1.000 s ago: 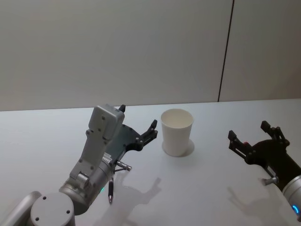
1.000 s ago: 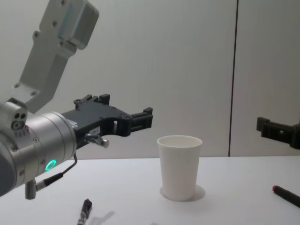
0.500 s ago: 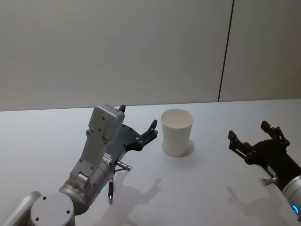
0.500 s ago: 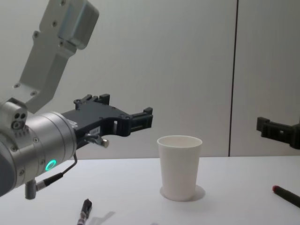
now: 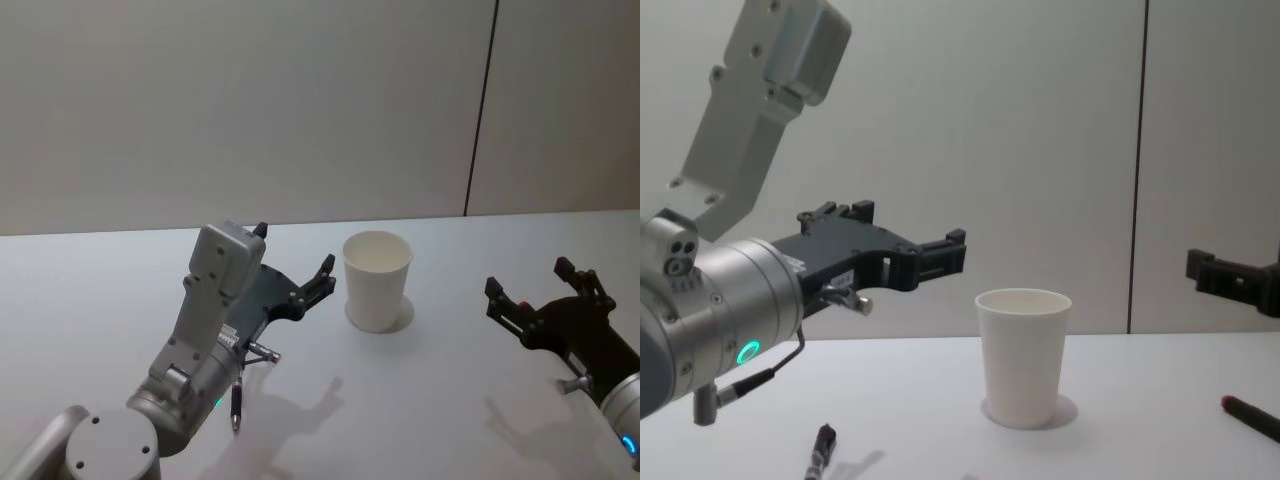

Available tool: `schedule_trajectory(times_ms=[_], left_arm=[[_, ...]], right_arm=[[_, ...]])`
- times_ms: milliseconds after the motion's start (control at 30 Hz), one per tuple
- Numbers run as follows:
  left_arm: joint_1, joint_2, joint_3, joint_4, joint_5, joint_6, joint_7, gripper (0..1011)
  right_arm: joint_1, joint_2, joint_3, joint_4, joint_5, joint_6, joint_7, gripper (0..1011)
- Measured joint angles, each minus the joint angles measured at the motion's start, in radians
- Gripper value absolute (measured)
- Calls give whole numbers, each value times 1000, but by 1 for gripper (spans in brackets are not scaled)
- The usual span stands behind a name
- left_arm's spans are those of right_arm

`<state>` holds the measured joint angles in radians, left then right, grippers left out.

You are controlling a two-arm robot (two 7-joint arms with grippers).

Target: Place the pen into the pen holder.

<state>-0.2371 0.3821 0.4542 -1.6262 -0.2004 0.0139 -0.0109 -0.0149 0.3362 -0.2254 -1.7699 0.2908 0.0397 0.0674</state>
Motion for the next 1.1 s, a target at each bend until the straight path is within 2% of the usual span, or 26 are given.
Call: schedule_trajectory(times_ms=[333,367,500,700,1100], left_arm=[[0,0,0,0,0,0,0,1004],[0,0,0,0,0,0,0,1004],[0,0,0,0,0,0,0,1004],[0,0,0,0,0,0,0,1004],[0,0,0,0,0,0,0,1004]], right_arm=[[6,0,9,-19,35,62,4,1001],[12,1,13,-23,48,90,6,1002],[23,3,19,-28,63,130,10,1001],[58,4,31,-31,93,241,16,1001],[140,0,41,6,96,417,38,1002]])
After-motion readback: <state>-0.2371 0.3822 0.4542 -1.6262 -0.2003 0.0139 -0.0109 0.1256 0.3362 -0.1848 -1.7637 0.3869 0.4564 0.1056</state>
